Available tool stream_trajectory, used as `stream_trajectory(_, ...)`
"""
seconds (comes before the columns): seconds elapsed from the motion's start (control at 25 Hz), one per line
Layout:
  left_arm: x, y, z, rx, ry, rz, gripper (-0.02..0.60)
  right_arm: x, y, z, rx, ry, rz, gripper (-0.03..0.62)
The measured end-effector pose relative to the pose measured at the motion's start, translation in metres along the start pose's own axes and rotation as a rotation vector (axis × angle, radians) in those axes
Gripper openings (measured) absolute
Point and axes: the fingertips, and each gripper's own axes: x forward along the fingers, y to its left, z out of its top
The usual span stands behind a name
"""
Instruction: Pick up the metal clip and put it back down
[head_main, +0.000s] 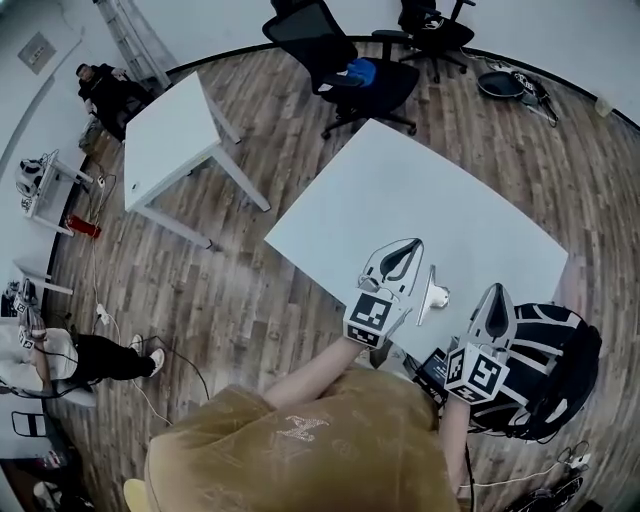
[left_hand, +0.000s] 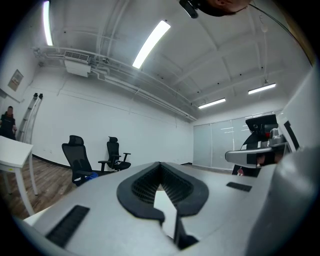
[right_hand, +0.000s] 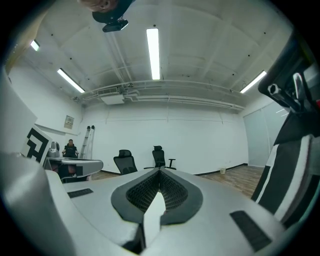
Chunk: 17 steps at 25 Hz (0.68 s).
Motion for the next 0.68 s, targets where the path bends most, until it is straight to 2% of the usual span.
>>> stream_trajectory(0.68,0.002,0.004,-0.011,-0.003,0.03,-0.007,0.006,0.008,0.01,0.0,-0.009,0.001,0.025,0.009)
